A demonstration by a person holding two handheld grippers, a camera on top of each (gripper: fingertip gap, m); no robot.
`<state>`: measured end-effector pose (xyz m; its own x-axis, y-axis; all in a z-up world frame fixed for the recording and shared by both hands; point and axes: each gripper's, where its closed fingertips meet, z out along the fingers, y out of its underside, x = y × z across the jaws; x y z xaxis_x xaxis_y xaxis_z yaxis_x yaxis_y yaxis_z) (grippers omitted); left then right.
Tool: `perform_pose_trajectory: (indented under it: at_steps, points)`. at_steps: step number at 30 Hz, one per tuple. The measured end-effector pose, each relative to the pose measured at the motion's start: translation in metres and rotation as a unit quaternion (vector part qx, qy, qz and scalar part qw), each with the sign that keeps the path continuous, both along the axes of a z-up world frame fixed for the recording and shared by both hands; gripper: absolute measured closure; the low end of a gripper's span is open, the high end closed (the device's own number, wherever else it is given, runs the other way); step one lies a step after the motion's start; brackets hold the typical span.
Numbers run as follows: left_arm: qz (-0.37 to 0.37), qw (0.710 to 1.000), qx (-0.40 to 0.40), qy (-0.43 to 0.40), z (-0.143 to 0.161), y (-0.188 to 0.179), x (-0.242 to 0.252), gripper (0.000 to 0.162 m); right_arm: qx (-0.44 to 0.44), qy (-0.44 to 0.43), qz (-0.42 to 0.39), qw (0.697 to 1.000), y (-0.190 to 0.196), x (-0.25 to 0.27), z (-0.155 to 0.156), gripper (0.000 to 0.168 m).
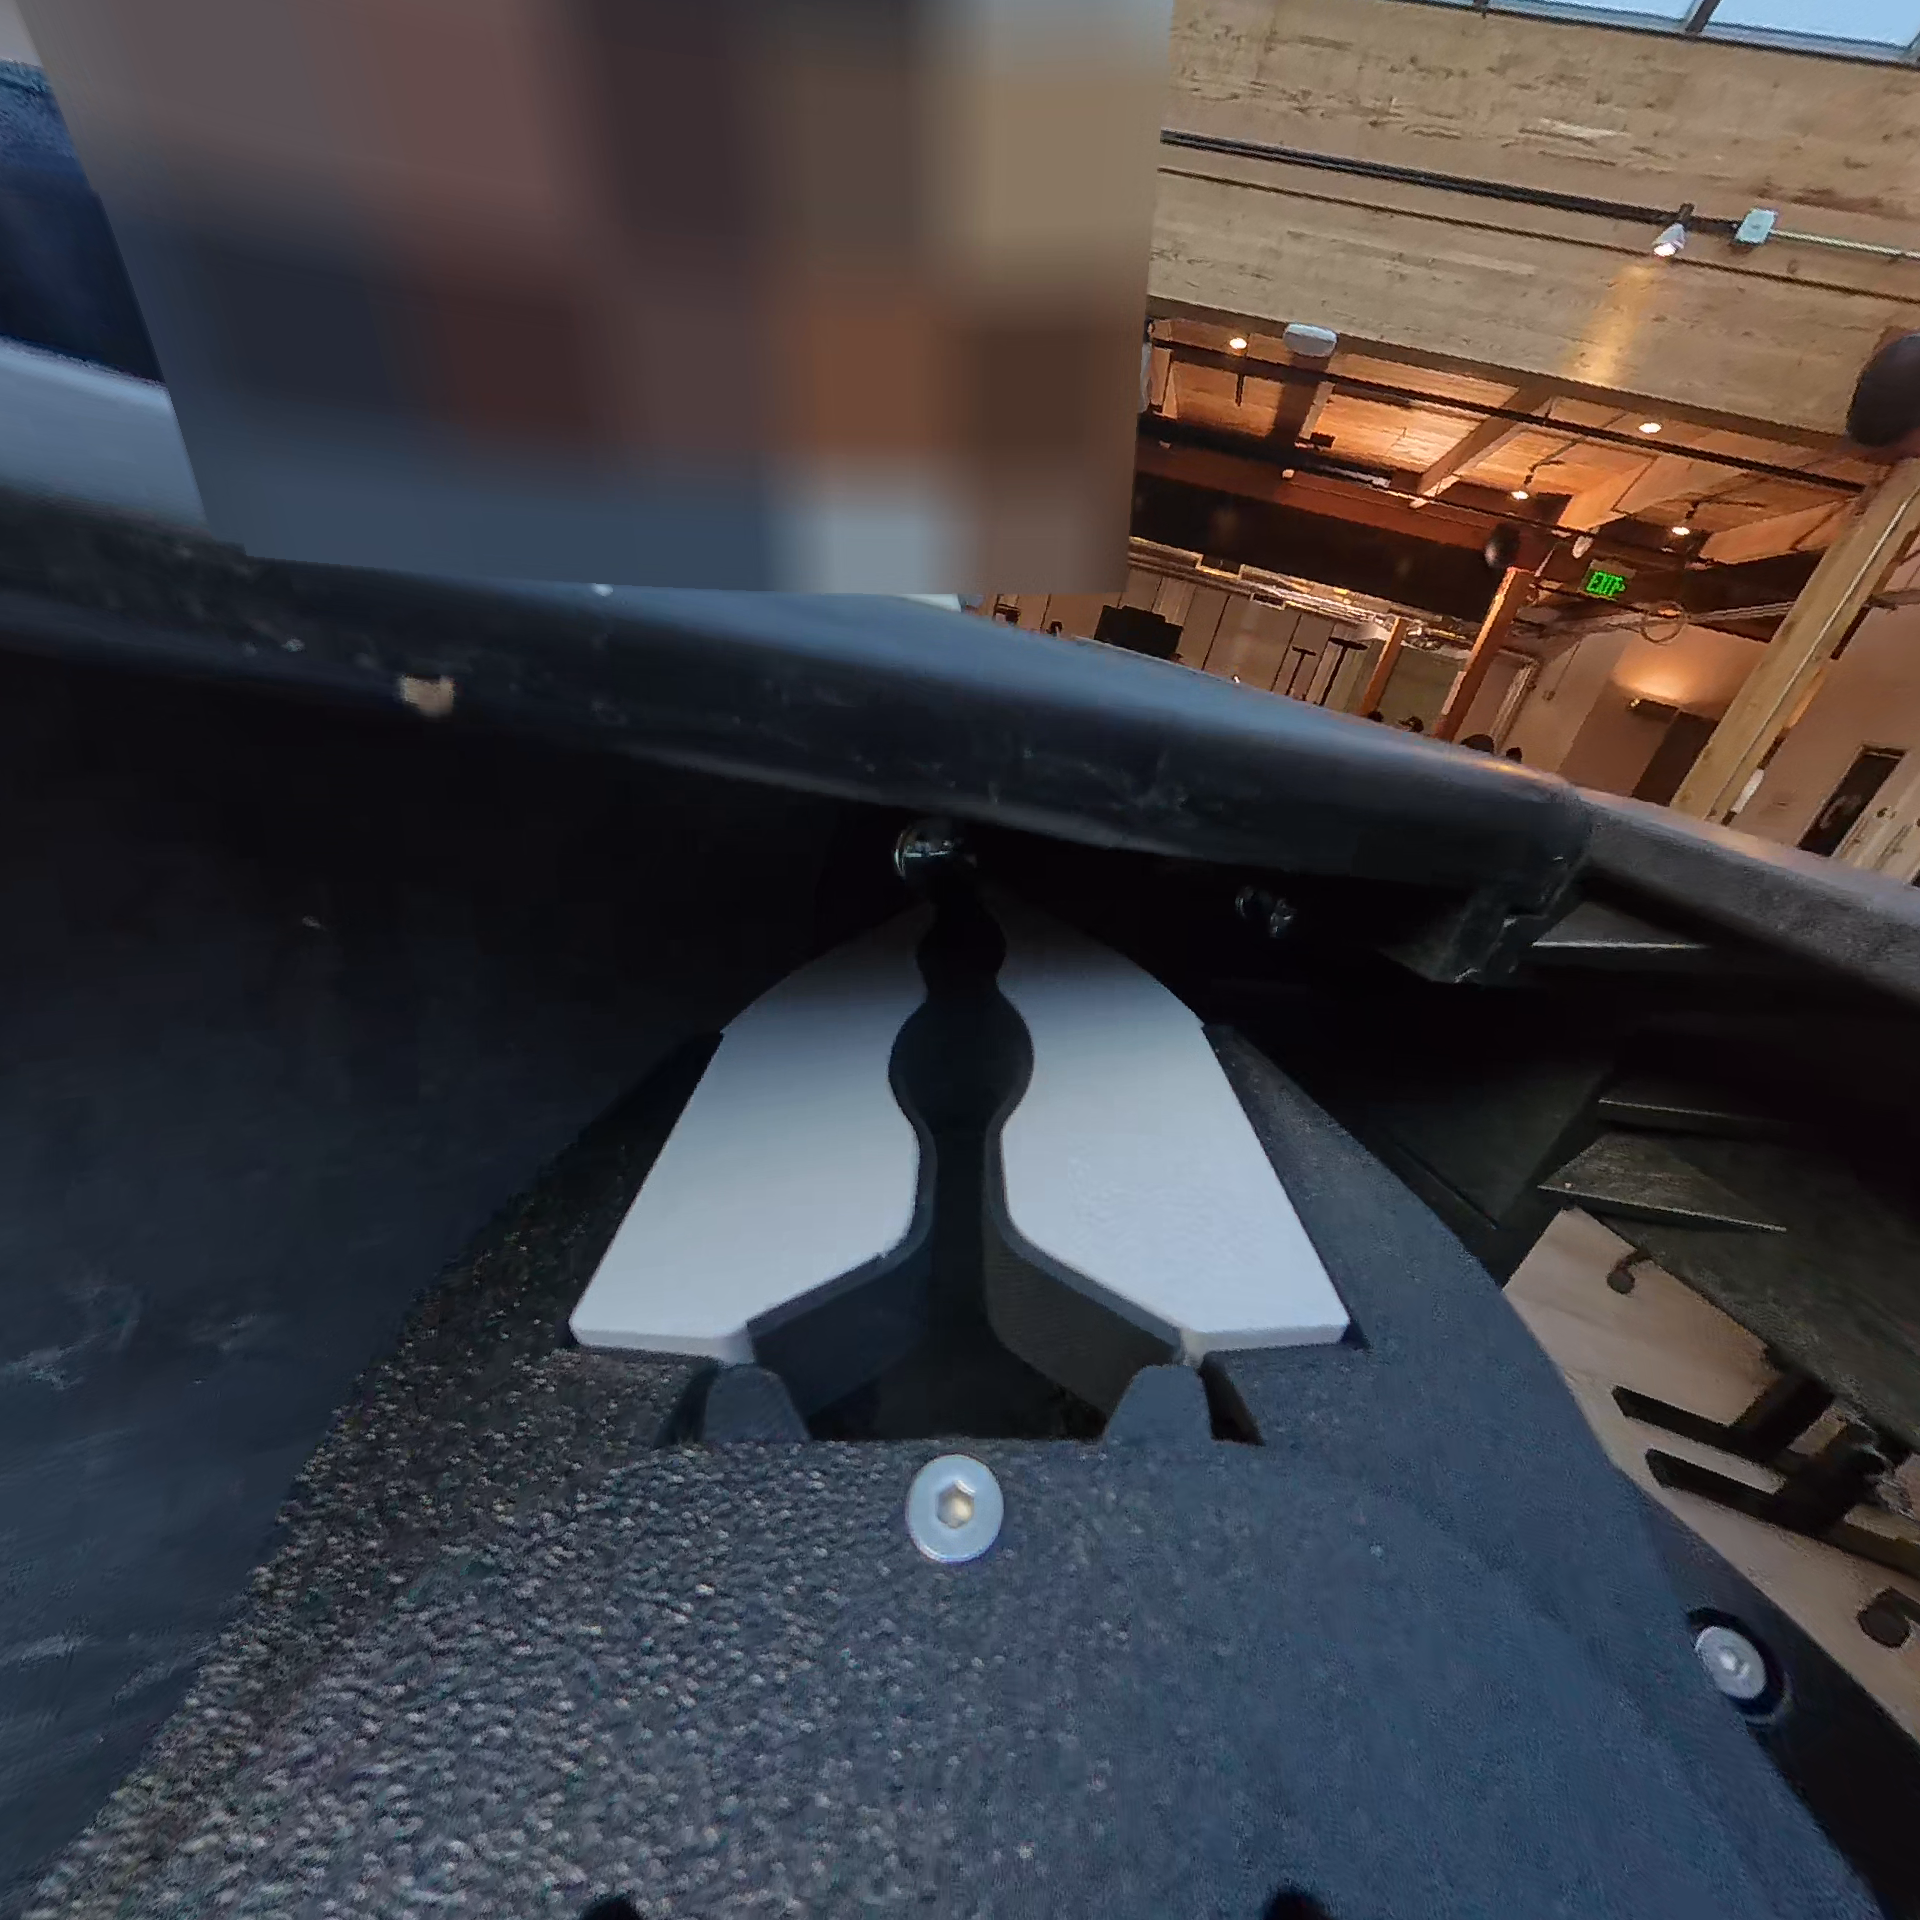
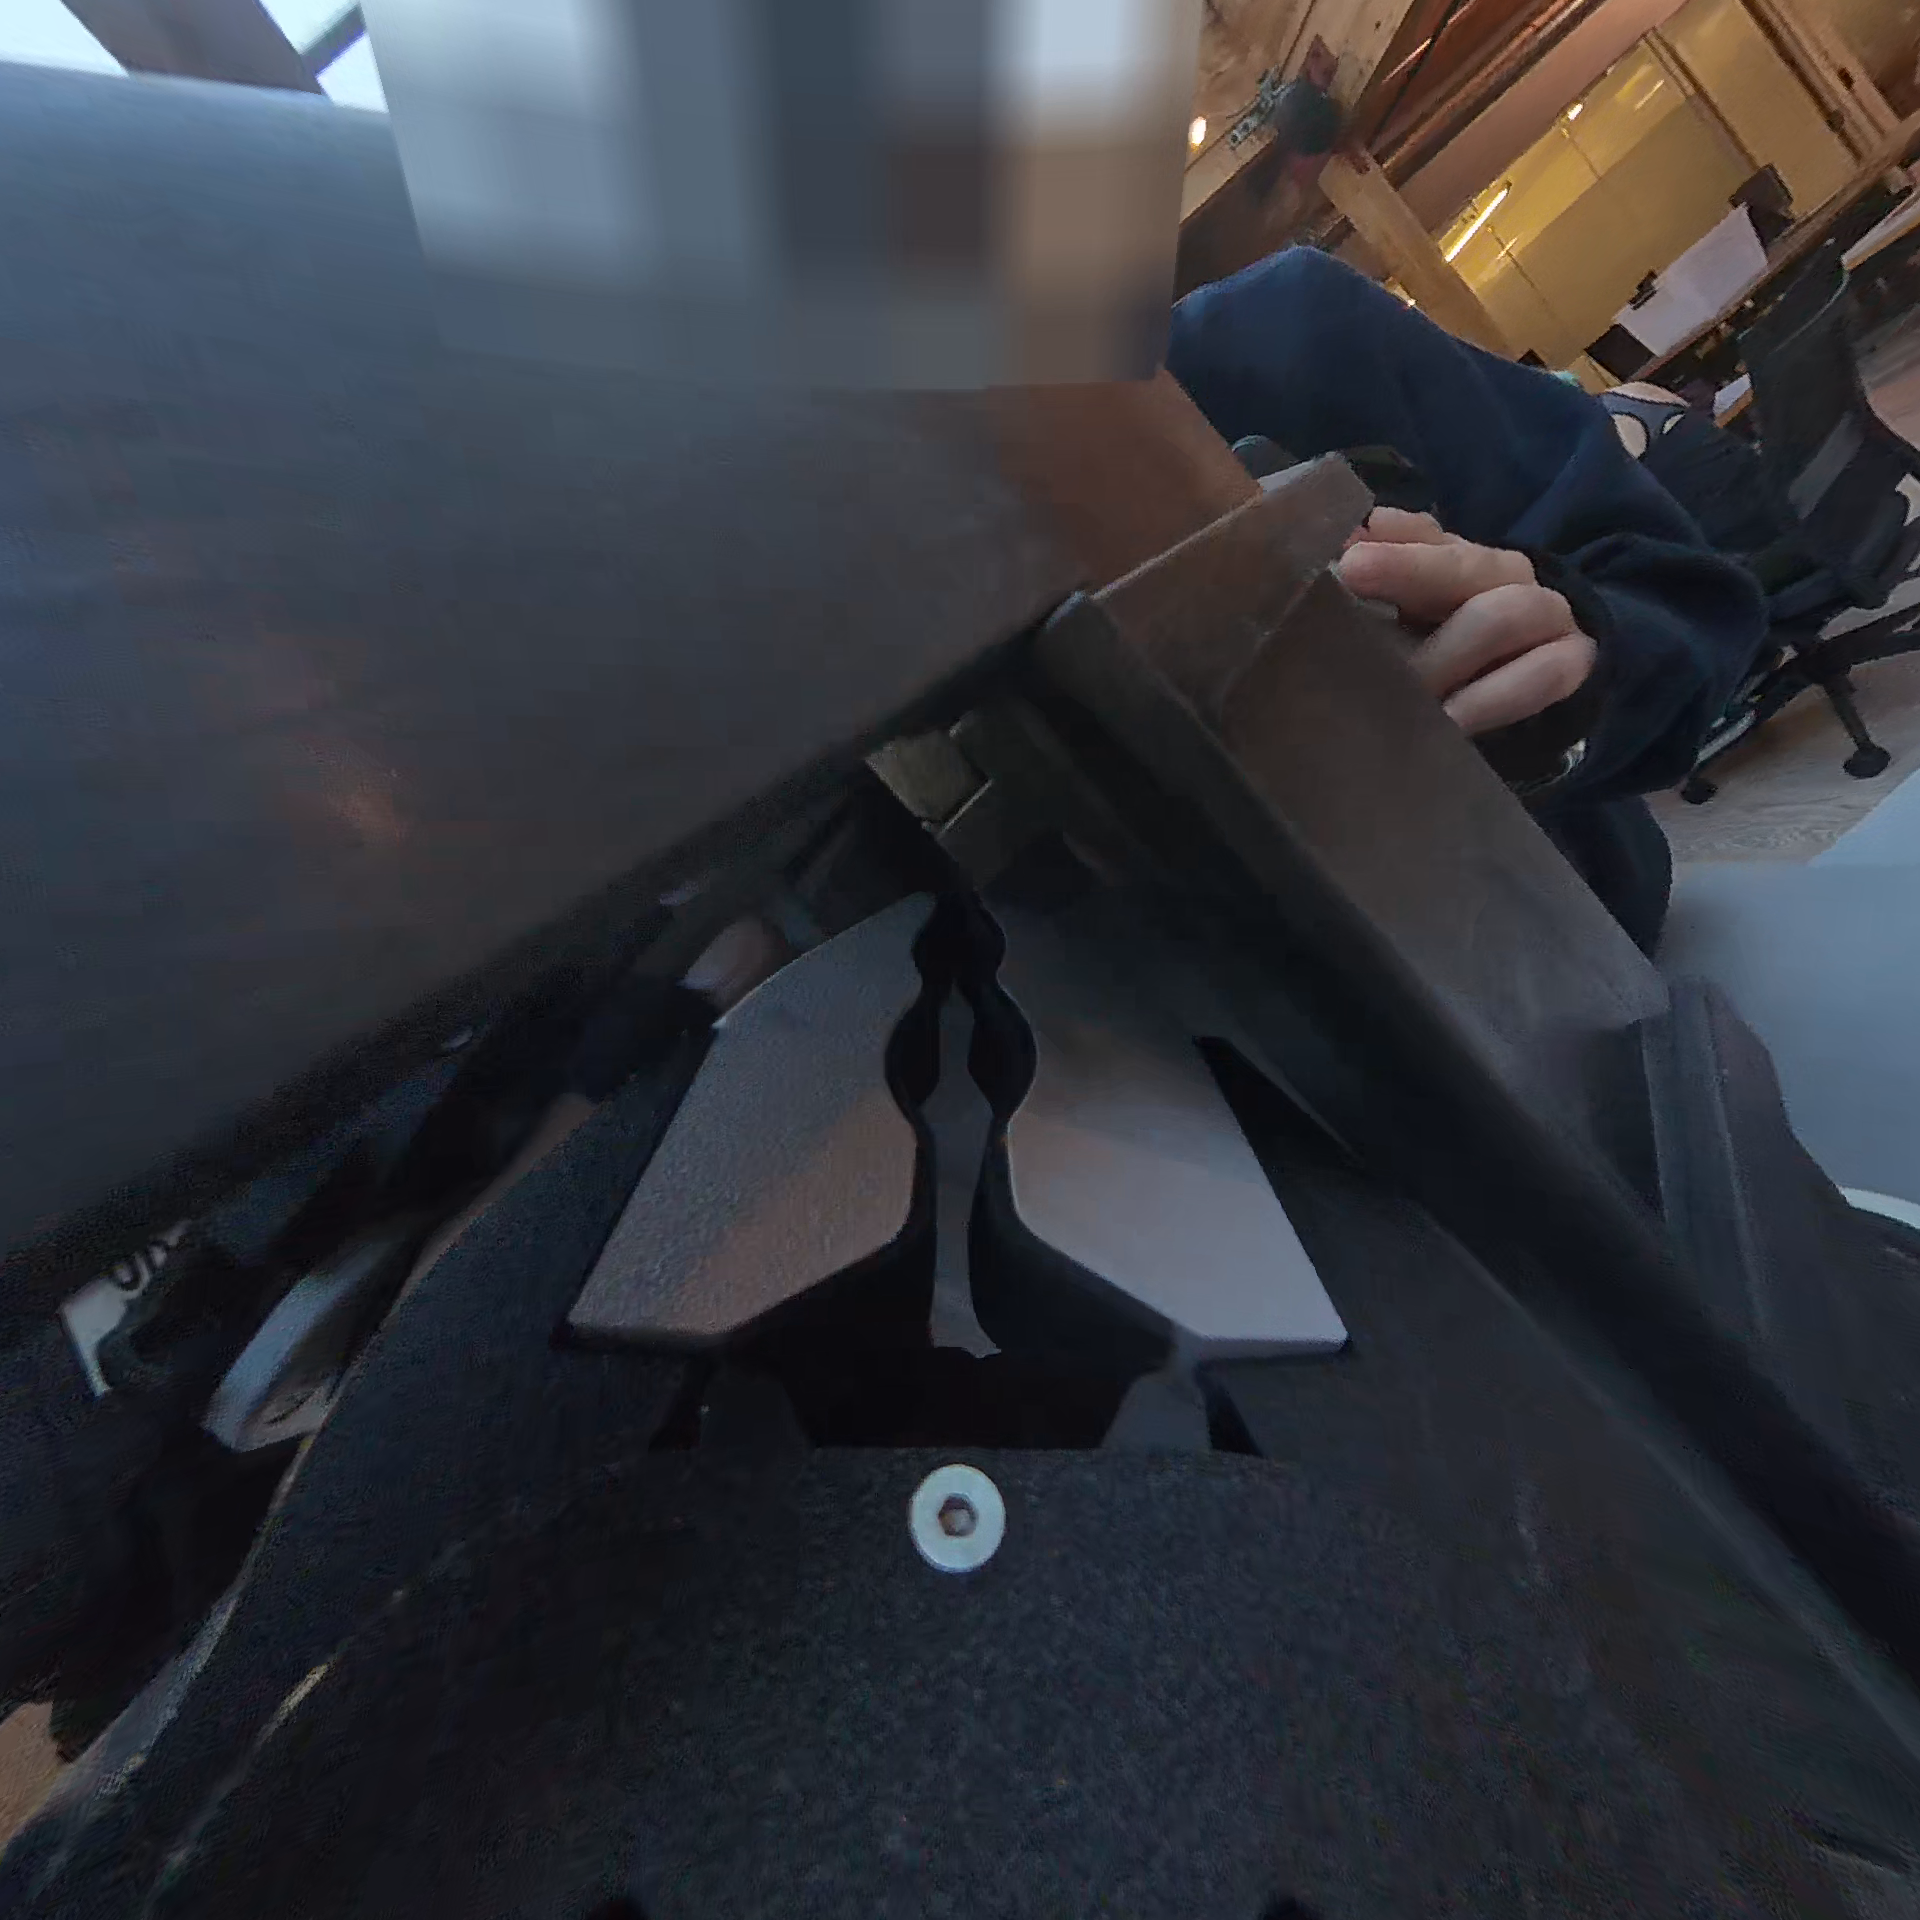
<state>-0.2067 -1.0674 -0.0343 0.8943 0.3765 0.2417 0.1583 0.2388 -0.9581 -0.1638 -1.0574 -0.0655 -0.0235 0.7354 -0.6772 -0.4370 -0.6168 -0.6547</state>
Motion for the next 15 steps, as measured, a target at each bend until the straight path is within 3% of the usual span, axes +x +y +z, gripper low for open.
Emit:
perform_pose_trajectory:
  at_steps: [5,9,15]
  points:
    - [-0.024,1.000,0.003,0.004,0.000,0.000,0.000,0.160,0.042,-0.021,-0.059,0.997,0.000,0.003,-0.007,0.166]
    - [-0.037,0.999,0.005,0.010,0.000,0.000,0.001,0.160,0.076,-0.018,-0.117,0.990,0.008,0.010,0.004,0.166]
    - [-0.095,0.995,-0.015,0.040,0.006,0.015,0.019,0.160,0.066,-0.039,-0.129,0.989,0.010,0.007,-0.010,0.167]
